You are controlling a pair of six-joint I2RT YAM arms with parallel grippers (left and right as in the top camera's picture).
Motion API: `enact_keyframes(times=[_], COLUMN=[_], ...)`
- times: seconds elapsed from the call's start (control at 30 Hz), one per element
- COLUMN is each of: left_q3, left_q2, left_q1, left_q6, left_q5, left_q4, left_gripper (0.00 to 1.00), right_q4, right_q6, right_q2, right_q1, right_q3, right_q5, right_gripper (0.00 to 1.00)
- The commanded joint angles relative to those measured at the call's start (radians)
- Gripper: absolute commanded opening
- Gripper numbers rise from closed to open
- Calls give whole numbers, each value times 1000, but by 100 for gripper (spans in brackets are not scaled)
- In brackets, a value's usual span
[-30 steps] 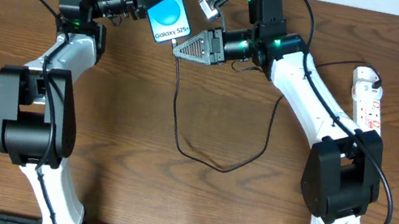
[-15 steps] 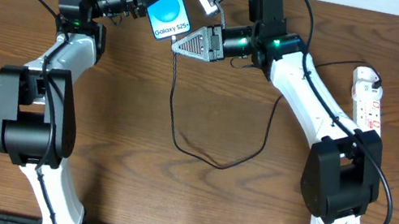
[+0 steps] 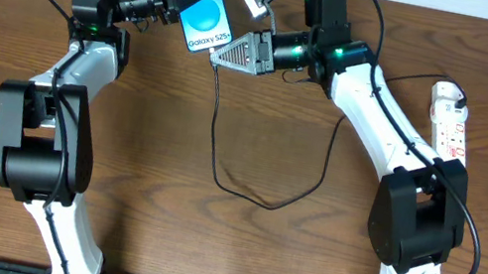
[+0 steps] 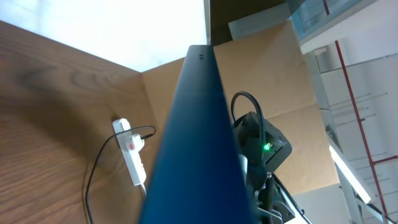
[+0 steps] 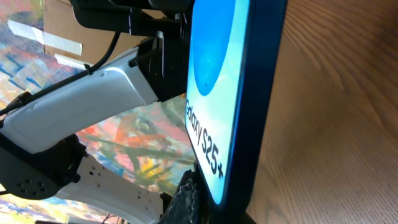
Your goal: Plug charger to phone and switch on socket
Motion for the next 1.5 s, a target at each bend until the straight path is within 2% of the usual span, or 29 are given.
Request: enact_keyframes(times=[0.0,0.5,0.63,0.67,0.8,0.93,1.07,1.33,1.47], left_q3=[8,8,7,8,8,8,8,7,7], left_q2=[-13,-13,-13,-13,-13,-13,-13,-13,-13], left_q1=[-15,-15,1,17,63,100,116,116,116], left_q6=[40,39,40,40,44,44,43,43,44], left_q5=[88,82,47,38,35,37,44,60,59], left_q4=[15,15,14,14,14,14,14,14,14], left_gripper=[7,7,7,7,7,7,7,7,7], right_q4=[13,12,-89,-183,-380,-463,-476,-452,-459], right_q6=[6,6,-68,-124,-216,-225,-209,-163,-158], right_q2=[-25,-25,-25,-25,-25,-22,8,122,136], right_q1=[-17,-16,-10,-8,3,53,117,172,171], right_q3=[12,12,12,12,12,11,12,12,12], right_q5=[-1,14,19,62,305,653,853,862,859], right_gripper=[1,1,1,1,1,1,1,3,18])
